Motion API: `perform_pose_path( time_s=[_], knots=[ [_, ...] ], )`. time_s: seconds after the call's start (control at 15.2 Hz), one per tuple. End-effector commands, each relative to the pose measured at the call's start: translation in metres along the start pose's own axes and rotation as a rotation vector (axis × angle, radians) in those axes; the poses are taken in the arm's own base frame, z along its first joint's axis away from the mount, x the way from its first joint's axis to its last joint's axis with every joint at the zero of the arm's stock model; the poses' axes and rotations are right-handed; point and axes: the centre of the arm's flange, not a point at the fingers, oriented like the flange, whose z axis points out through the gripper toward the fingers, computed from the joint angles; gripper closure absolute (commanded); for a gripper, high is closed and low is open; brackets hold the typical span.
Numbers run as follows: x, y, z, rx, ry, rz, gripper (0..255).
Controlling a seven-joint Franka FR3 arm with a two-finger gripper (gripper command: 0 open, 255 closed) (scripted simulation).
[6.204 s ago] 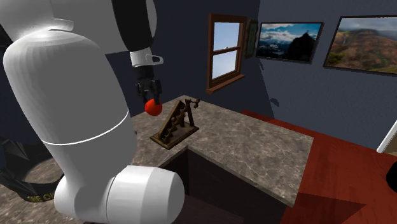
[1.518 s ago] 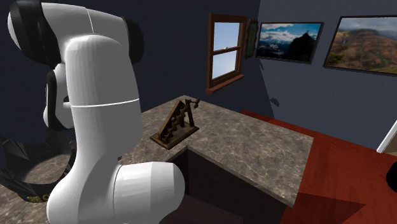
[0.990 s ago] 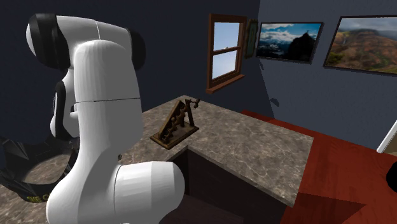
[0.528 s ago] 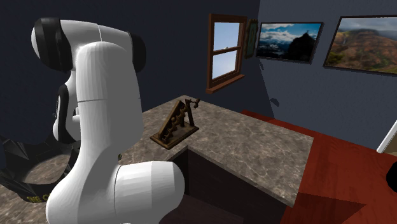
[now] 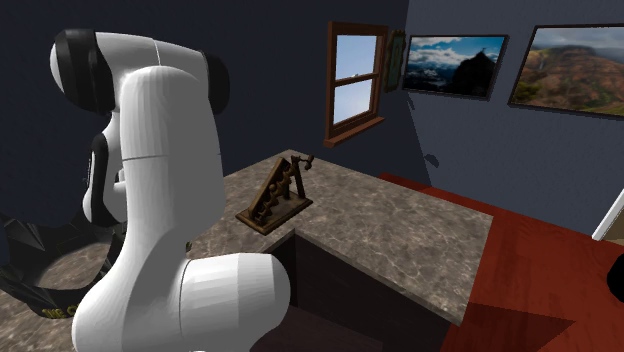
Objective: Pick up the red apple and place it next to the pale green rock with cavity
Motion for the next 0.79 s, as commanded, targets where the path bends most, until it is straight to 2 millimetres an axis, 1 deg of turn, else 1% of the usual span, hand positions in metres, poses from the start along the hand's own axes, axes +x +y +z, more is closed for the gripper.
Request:
perform_pose_path(
  time_s=[0.0,0.2,0.73],
  knots=[
    [0.000,0.000,-0.014,0.001,0.000,0.000,0],
    [0.000,0.000,-0.051,0.001,0.000,0.000,0],
    [0.000,0.000,-0.051,0.001,0.000,0.000,0]
  ],
)
